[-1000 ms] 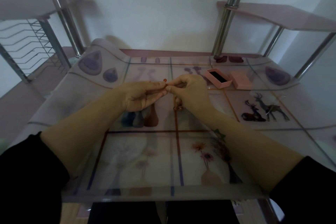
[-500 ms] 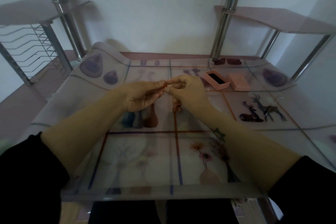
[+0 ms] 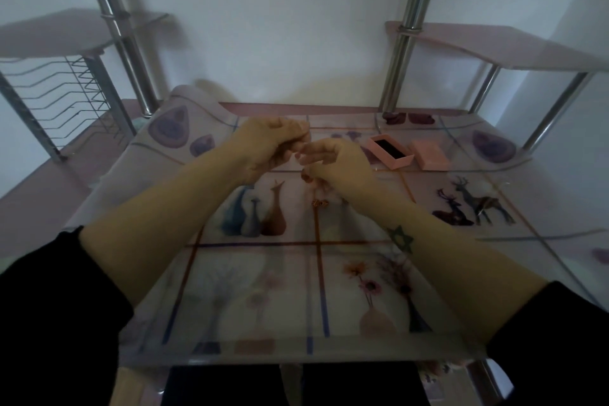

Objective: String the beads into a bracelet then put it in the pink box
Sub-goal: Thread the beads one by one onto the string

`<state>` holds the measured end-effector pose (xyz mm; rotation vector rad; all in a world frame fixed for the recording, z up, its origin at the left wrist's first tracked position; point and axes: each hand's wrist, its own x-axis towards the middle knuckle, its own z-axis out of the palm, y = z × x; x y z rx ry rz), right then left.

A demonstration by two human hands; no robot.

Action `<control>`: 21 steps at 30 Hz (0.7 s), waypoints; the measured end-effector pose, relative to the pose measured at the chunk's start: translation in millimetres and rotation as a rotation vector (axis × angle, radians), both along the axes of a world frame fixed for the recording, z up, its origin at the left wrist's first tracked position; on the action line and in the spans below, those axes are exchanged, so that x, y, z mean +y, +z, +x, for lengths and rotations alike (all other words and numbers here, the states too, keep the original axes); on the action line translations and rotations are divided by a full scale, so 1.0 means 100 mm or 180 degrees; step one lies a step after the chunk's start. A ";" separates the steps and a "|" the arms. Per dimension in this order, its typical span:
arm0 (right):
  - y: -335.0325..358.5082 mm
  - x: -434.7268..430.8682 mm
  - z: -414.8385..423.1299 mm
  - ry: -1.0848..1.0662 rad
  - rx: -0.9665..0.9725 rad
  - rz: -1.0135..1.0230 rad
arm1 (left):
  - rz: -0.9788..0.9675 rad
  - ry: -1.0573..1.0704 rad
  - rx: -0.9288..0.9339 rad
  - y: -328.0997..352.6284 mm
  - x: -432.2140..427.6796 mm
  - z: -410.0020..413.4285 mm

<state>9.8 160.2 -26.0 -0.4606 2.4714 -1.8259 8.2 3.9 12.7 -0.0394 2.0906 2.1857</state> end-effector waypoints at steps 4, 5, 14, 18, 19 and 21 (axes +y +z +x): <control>0.13 -0.01 -0.01 0.0148 -0.0324 -0.0665 | -0.0421 0.0100 0.0376 0.06 0.06 -0.01; 0.14 0.00 -0.01 0.0153 -0.0368 -0.0725 | -0.0508 0.0153 0.0449 0.06 0.07 -0.03; -0.01 0.06 -0.15 -0.0396 -0.0257 -0.0337 | -0.1171 0.0402 0.0331 -0.18 0.03 -0.12; -0.04 0.06 -0.19 -0.0493 -0.0188 -0.0092 | -0.1814 -0.0252 -0.0203 -0.20 0.03 -0.08; -0.04 0.06 -0.20 -0.0511 -0.0179 -0.0063 | -0.1949 -0.0445 -0.0277 -0.20 0.04 -0.07; -0.03 0.04 -0.20 -0.0520 -0.0184 -0.0069 | -0.2145 -0.0714 -0.0303 -0.19 0.07 -0.04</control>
